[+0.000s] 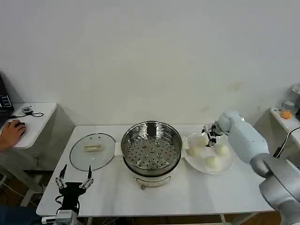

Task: Take steamed baozi put them in steamer then cover it.

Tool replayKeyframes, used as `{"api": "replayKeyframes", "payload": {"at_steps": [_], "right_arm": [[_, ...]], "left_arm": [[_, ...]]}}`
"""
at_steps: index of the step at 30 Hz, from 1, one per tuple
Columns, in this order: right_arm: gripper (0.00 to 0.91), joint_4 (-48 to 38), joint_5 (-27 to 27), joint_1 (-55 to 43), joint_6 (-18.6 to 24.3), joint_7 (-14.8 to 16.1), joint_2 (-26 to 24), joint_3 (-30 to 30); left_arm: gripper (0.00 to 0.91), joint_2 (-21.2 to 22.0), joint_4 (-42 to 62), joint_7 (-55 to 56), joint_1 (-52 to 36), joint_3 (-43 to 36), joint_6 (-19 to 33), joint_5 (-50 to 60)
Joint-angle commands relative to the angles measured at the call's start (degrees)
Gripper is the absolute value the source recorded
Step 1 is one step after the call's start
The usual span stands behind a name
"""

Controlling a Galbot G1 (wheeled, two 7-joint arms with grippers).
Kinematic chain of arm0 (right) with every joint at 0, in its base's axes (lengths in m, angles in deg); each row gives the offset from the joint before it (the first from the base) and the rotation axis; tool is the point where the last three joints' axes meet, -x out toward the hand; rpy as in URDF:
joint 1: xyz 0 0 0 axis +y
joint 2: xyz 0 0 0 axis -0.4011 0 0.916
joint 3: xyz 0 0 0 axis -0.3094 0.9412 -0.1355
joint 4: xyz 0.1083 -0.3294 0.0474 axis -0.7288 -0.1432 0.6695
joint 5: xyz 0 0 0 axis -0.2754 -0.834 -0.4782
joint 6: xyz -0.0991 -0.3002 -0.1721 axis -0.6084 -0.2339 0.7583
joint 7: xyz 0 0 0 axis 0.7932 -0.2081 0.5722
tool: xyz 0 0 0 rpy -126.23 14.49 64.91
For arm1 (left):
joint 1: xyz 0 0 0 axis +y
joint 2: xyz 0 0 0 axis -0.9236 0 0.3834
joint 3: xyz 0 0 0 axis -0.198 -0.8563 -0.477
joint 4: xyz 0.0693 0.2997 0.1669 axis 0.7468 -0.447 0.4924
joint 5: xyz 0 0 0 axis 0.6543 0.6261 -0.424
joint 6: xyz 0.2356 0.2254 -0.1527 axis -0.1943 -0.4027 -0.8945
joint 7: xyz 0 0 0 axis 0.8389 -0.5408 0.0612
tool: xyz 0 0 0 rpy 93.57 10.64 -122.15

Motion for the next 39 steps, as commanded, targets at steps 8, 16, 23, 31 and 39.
{"api": "replayKeyframes", "payload": {"at_steps": [8,16,23,31,39], "right_arm": [[0.534,-3.7,-2.6,-0.5,-0.1,0.0,2.5,-1.0],[0.524,1.3,1.0,-0.8,-0.7,2.3,-0.5,0.6],[0.524,20.5,12.6,-2.8,-4.3,4.7,-12.0,7.2],[0.534,40.4,29.3,-10.7,-7.1,2.6,-23.2,16.4],[0.534,48.5,36.1,-21.0,-5.4,1.3,-24.8,24.8]], "left_arm": [[0.907,-0.2,-0.4,0.1,0.1,-0.1,0.0,0.0],[0.907,-0.1,-1.2,0.3,0.7,0.2,0.0,-0.1],[0.907,0.1,-1.5,0.5,0.9,-0.4,0.0,-0.1],[0.907,0.7,-2.6,0.4,1.2,-1.7,0.0,0.1],[0.907,0.8,-4.1,0.4,1.7,-1.4,-0.2,-0.1]]}}
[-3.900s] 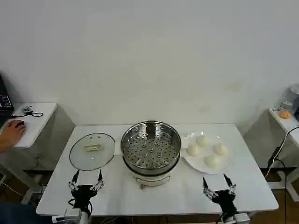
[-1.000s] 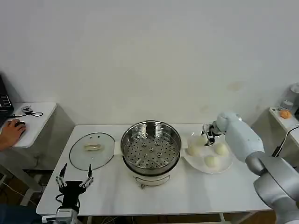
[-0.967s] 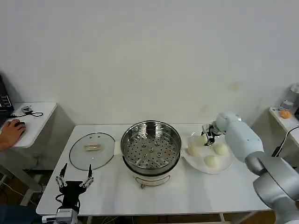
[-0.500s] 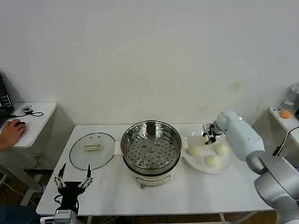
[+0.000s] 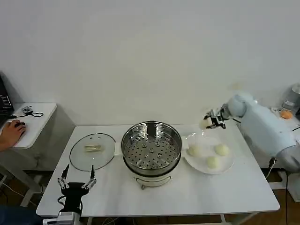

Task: Take steamed baozi put them in steamer then cover it.

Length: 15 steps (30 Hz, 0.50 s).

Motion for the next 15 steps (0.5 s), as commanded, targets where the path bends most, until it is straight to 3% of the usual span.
{"api": "replayKeyframes", "payload": {"at_steps": [1,6,15], "right_arm": [[0.534,16.6,13.5,-11.3,-0.4,-0.8,-6.3,11.3],[0.534,19.9,16.8,-16.0,0.9,-2.0,-1.8,17.9],[0.534,19.7,15.2,-20.3,5.5,-2.7,5.7,27.1]], "left_arm": [[0.907,0.0,-1.2,0.0,0.2,0.1,-0.1,-0.3],[0.907,0.2,-1.2,0.0,0.5,0.6,-0.1,-0.3],[0.907,0.5,-1.3,-0.1,0.5,1.7,-0.2,-0.5]]}}
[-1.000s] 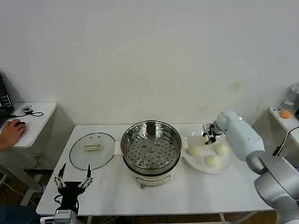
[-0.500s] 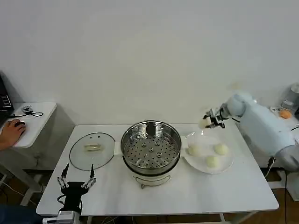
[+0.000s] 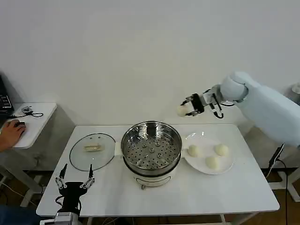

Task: Take steamed baozi put them in steamer then cover it.

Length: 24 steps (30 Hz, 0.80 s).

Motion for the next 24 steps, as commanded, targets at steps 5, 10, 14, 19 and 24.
{"api": "replayKeyframes", "payload": {"at_steps": [5,10,14,19,24], "right_arm": [[0.534,3.6,-3.4,-6.0,6.7,-1.9,8.0,15.5],[0.534,3.6,-7.2,-2.3,10.5,-2.9,9.9,17.3],[0.534,1.7,-13.5,-0.2,14.6,-5.4,11.7,16.9],[0.564,-2.1,-19.4,2.4,18.2,-8.8,14.4,14.6],[0.564,-7.7,-28.5,4.9,21.9,-12.4,17.3,12.0]], "left_arm": [[0.907,0.1,-0.4,0.1,-0.3,1.2,-0.1,-0.6],[0.907,0.3,-0.1,0.0,-0.5,1.3,-0.1,-0.7],[0.907,0.1,0.3,0.0,-0.5,2.0,0.0,-1.1],[0.907,0.0,0.7,0.0,-0.8,2.4,-0.1,-1.6],[0.907,0.0,1.2,0.0,-1.2,2.4,-0.1,-1.7]]}}
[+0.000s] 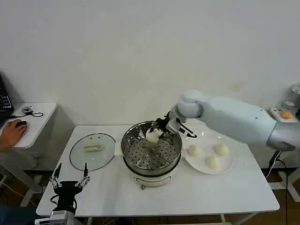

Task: Take steamed baozi put them in steamer then cover it.

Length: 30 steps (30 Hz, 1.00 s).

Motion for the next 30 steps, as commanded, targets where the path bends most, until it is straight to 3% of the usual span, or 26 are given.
{"api": "replayKeyframes", "payload": {"at_steps": [1,11,13,15,21,25,28,30], "right_arm": [[0.564,-7.3,-14.4,3.8,8.0,-5.7,5.6,-1.4],[0.564,-15.0,-18.7,5.3,10.9,-8.0,9.2,-4.3],[0.635,-14.9,-18.6,5.3,10.8,-7.8,9.3,-4.2],[0.887,-14.8,-18.6,5.3,10.7,-7.5,9.2,-4.0],[0.907,-14.6,-17.2,4.5,11.0,-7.7,8.4,-4.0],[0.907,-8.6,-11.0,1.7,8.9,-5.5,4.8,-3.3],[0.907,-4.7,-2.4,-1.4,4.8,-2.3,1.8,-2.8],[0.907,-0.4,6.1,-4.7,-0.6,1.1,-2.3,-1.8]], "left_arm": [[0.907,0.0,0.6,0.0,-0.3,0.3,0.0,-0.2],[0.907,0.1,0.9,-0.1,-0.5,0.3,0.0,-0.2],[0.907,0.2,0.9,0.0,-0.5,0.3,0.0,-0.2],[0.907,0.2,0.9,0.0,-0.5,0.3,0.0,-0.2],[0.907,0.4,0.7,-0.1,-0.1,0.2,0.1,-0.2],[0.907,0.4,0.8,-0.1,-0.1,0.0,0.1,-0.2],[0.907,0.4,0.8,-0.2,-0.1,-0.2,0.1,-0.2],[0.907,0.3,0.8,-0.3,-0.2,-0.5,0.1,-0.1]]}}
